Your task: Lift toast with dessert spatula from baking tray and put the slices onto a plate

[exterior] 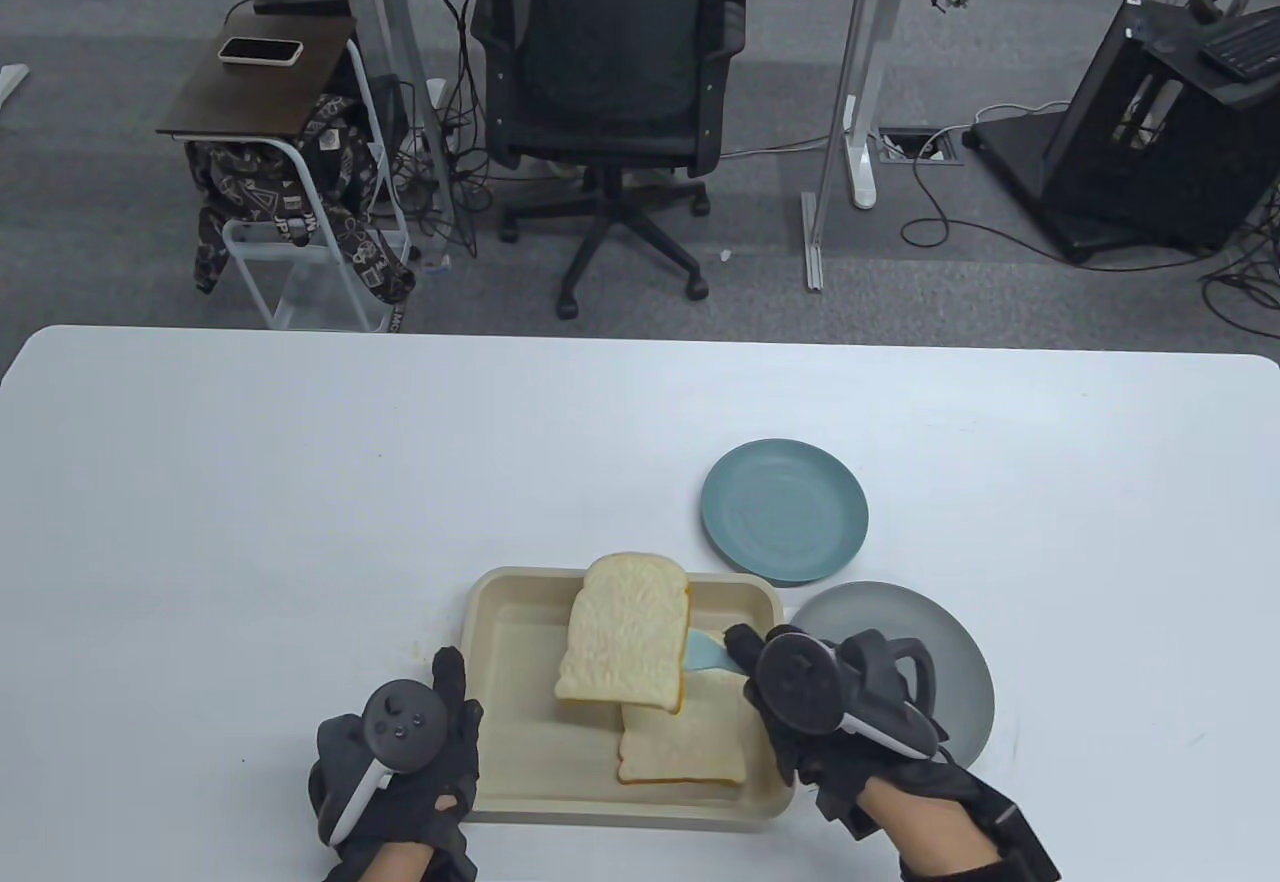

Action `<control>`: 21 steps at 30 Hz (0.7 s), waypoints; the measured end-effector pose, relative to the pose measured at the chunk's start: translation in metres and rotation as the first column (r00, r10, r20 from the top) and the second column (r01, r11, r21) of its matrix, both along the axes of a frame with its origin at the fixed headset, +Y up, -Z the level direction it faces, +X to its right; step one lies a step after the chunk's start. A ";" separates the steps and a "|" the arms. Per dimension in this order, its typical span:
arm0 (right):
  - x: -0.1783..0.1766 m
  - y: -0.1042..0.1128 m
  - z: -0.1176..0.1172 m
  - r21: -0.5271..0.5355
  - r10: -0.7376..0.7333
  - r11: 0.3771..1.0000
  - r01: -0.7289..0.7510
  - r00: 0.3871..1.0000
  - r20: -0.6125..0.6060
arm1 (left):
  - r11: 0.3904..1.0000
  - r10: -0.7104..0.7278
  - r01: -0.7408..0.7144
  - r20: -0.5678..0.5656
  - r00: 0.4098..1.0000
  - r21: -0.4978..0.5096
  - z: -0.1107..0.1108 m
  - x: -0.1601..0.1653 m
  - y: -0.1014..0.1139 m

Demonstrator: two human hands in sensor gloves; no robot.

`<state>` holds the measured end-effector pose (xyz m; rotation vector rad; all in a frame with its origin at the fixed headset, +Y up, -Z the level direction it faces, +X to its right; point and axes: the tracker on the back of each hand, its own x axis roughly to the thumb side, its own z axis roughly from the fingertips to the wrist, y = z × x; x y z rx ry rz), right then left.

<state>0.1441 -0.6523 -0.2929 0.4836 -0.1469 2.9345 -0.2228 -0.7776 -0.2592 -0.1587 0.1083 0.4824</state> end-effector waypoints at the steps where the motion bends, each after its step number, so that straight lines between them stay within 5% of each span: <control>1: 0.012 0.005 -0.006 0.022 -0.017 1.000 0.016 0.998 0.053 | 1.000 0.001 -0.001 0.000 1.000 0.000 0.000 0.000 0.000; 5: 0.044 0.010 -0.037 0.050 -0.017 0.999 0.006 0.974 0.227 | 1.000 0.002 -0.002 -0.001 1.000 0.000 0.000 0.000 0.000; 11: 0.067 -0.019 -0.089 -0.023 0.018 1.000 -0.010 0.906 0.423 | 1.000 0.009 -0.009 0.001 1.000 -0.004 0.000 -0.001 0.000; 21: 0.067 -0.043 -0.124 -0.129 0.160 0.985 -0.112 0.869 0.468 | 1.000 0.008 -0.008 0.004 1.000 -0.008 -0.001 -0.001 0.000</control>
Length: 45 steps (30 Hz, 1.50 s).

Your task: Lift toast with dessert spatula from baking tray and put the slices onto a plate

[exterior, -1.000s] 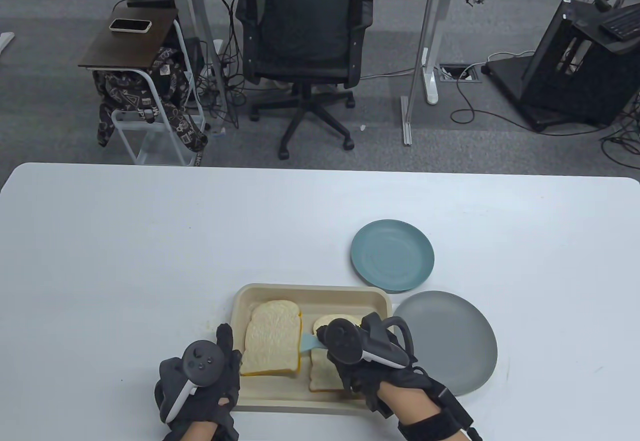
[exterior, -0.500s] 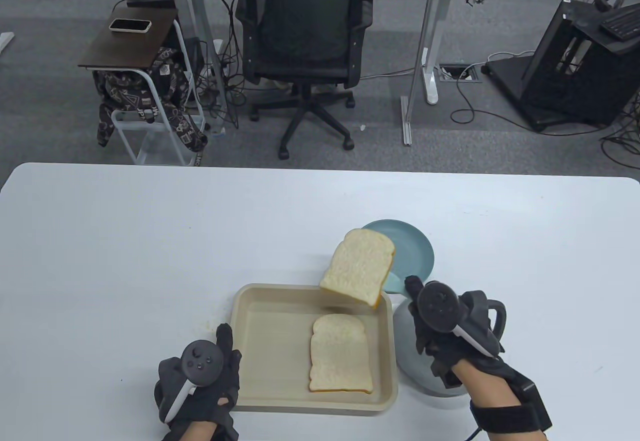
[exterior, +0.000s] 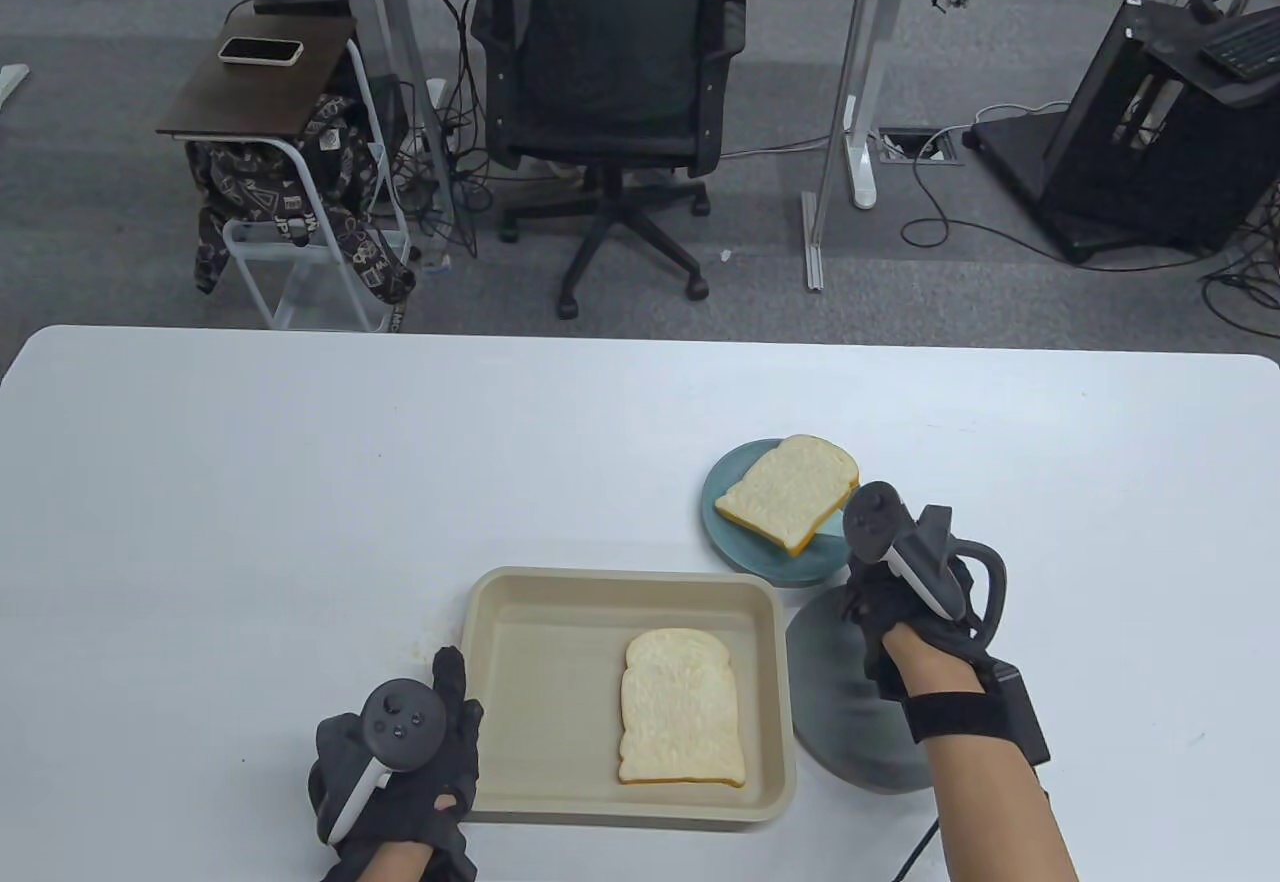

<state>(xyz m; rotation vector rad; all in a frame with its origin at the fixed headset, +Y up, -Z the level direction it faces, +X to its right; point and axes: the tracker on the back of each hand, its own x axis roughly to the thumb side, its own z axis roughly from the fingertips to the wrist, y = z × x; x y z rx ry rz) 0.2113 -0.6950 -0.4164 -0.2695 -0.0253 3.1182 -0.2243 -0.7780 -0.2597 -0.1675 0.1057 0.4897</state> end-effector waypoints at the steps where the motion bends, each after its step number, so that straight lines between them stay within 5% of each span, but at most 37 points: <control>1: -0.003 0.003 -0.001 -0.006 0.030 1.000 -0.030 0.999 -0.014 | 1.000 0.000 0.000 0.000 1.000 -0.001 0.000 0.000 0.000; 13: -0.046 0.057 -0.032 -0.257 0.300 0.922 -0.288 0.954 0.005 | 1.000 -0.002 0.002 -0.001 1.000 -0.005 -0.001 0.000 0.000; 24: -0.038 0.067 -0.007 -0.324 0.395 0.871 -0.370 0.919 0.010 | 1.000 0.002 -0.002 -0.001 1.000 -0.005 -0.001 0.000 0.000; 33: -0.030 0.092 0.054 -0.251 0.495 0.837 -0.486 0.868 -0.032 | 1.000 0.003 -0.003 -0.004 1.000 -0.005 0.000 0.000 -0.001; 38: -0.059 0.125 0.120 -0.074 0.467 0.866 -0.494 0.853 -0.233 | 1.000 0.003 -0.003 -0.004 1.000 -0.004 0.000 0.000 -0.001; 41: -0.080 0.122 0.145 -0.064 0.447 0.863 -0.501 0.817 -0.364 | 1.000 0.001 -0.001 -0.003 1.000 -0.005 0.000 0.000 -0.001; 45: -0.105 0.099 0.159 -0.069 0.523 0.783 -0.618 0.714 -0.466 | 1.000 0.001 -0.001 -0.004 1.000 -0.004 0.000 0.000 -0.001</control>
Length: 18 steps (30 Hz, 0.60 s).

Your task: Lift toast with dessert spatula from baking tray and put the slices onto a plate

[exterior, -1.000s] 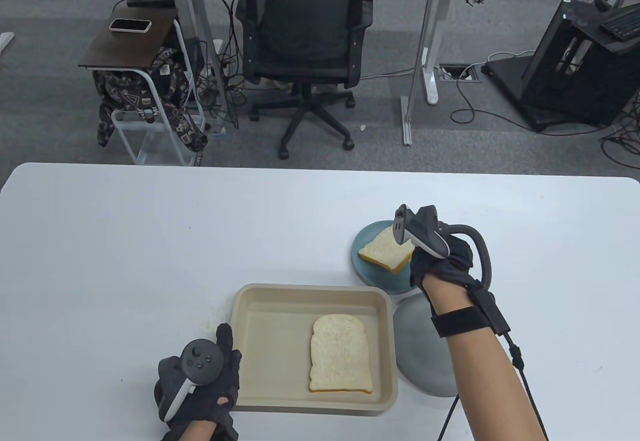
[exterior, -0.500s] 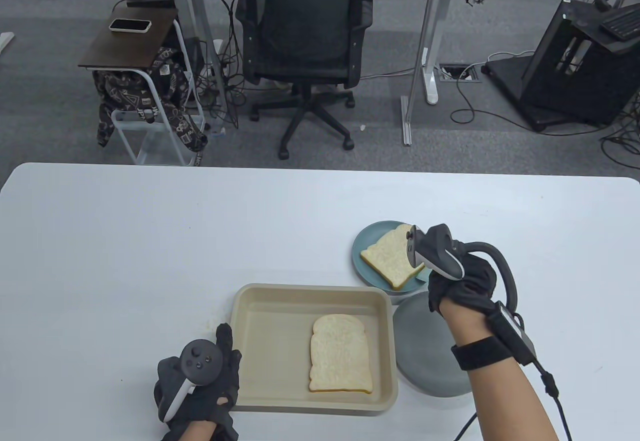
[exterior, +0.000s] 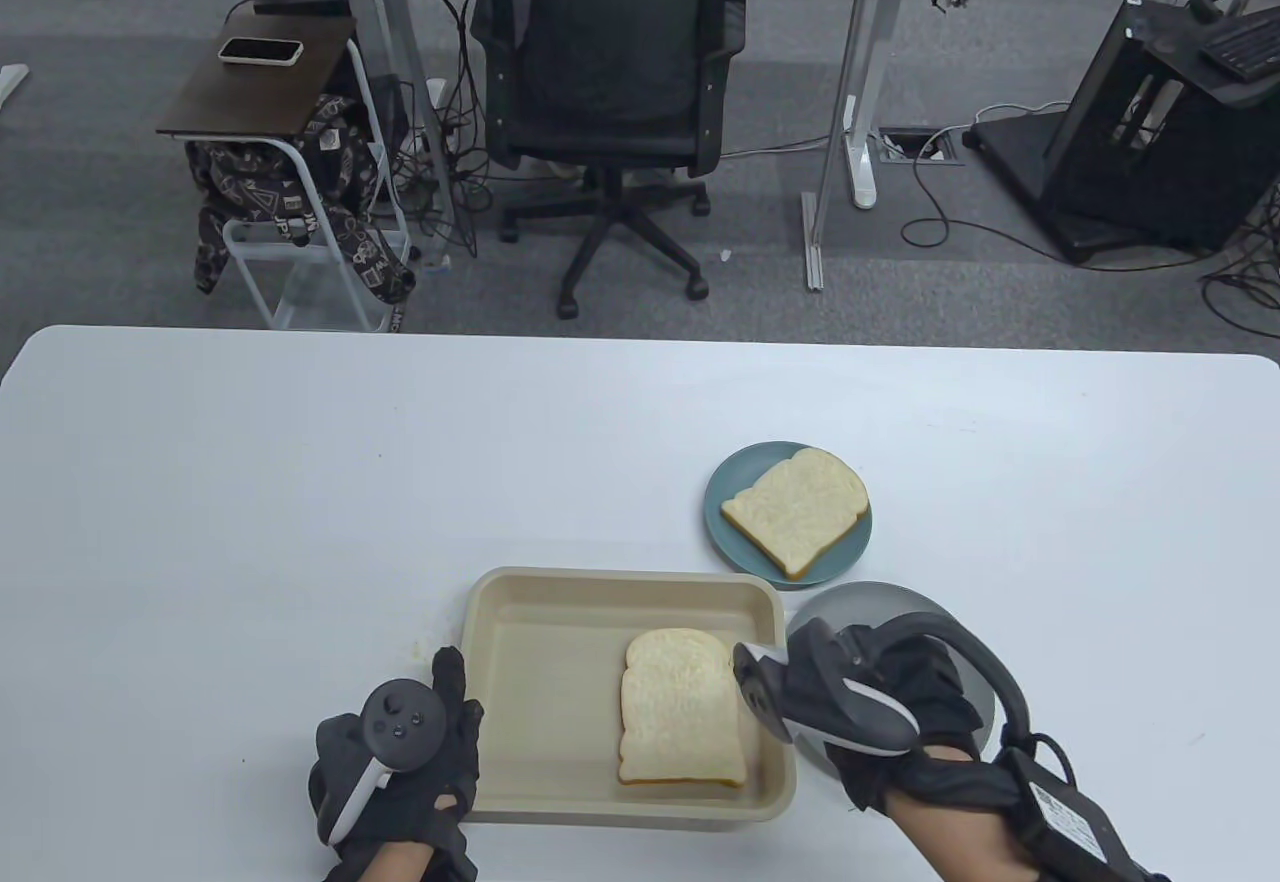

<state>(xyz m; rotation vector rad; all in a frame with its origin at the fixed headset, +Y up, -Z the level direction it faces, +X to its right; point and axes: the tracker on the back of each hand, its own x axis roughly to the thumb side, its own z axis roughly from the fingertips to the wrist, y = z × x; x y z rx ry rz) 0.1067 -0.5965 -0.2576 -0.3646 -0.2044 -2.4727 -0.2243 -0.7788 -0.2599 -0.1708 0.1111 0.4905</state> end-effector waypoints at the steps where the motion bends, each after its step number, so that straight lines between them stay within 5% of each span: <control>1: -0.002 -0.007 -0.002 -0.011 0.032 0.999 -0.032 0.999 -0.005 | 1.000 0.001 -0.001 0.000 1.000 0.000 0.000 0.000 0.000; 8: 0.031 -0.012 -0.031 -0.115 -0.141 0.983 0.144 0.989 0.041 | 1.000 0.001 -0.001 -0.001 1.000 0.003 0.000 0.000 0.000; 18: 0.082 -0.046 -0.068 -0.236 -0.469 0.837 0.493 0.870 0.154 | 1.000 -0.007 0.007 -0.001 1.000 0.002 0.000 0.000 0.000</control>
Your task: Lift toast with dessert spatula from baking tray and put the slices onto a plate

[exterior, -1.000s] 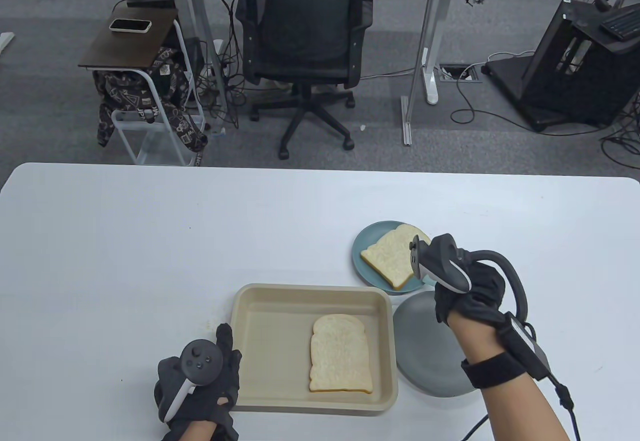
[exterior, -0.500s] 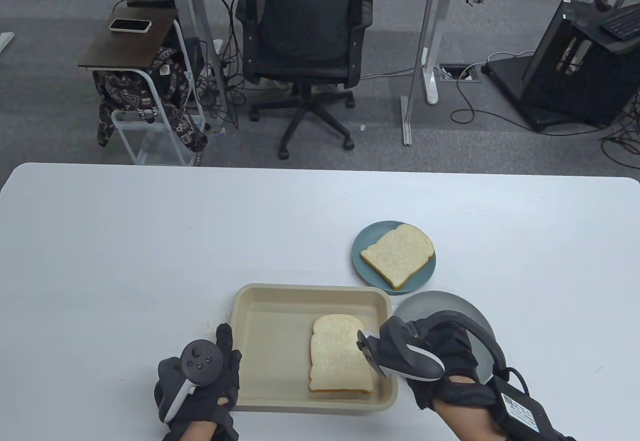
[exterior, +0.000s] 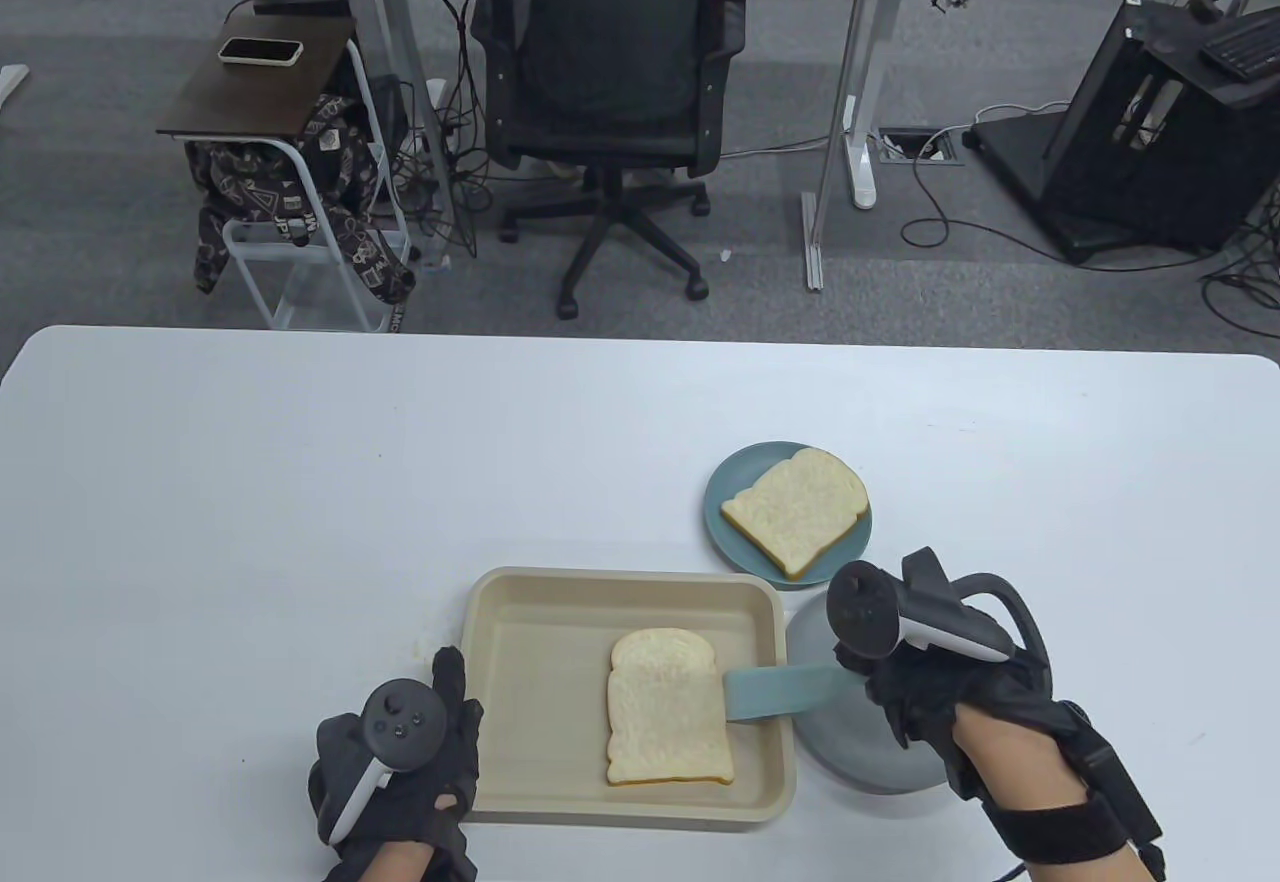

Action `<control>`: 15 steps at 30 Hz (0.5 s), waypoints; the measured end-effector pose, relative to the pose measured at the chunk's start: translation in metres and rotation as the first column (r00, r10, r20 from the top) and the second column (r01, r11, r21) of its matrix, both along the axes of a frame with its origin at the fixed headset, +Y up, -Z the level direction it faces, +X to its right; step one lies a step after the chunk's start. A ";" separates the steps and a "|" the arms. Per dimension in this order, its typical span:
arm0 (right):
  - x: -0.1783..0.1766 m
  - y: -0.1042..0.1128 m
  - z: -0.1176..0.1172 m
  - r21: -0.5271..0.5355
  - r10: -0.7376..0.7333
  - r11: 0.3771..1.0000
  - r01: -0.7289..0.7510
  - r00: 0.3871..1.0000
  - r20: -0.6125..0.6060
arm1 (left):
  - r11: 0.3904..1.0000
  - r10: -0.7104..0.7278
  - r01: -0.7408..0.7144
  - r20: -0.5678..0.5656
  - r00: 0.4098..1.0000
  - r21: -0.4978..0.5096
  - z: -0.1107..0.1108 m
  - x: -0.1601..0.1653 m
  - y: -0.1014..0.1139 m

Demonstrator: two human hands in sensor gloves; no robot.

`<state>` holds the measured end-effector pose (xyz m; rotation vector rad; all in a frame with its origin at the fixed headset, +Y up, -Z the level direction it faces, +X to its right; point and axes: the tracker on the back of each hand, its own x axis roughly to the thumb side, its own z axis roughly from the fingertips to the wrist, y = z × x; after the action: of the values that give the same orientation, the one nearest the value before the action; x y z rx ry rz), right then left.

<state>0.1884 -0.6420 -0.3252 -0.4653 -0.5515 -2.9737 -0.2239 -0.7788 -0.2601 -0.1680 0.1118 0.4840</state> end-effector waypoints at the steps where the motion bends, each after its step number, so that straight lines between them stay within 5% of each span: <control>1: 0.000 -0.004 -0.001 0.003 -0.032 0.999 0.032 0.999 -0.009 | 1.000 0.000 0.000 0.000 1.000 0.000 0.000 0.000 0.000; 15: -0.049 -0.035 0.008 0.047 -0.176 0.983 0.180 0.981 -0.079 | 1.000 0.002 -0.002 0.001 1.000 0.001 0.000 0.000 0.000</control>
<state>0.1393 -0.6768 -0.3173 -0.6505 -0.4437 -3.1140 -0.2235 -0.7793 -0.2604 -0.1679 0.1101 0.4857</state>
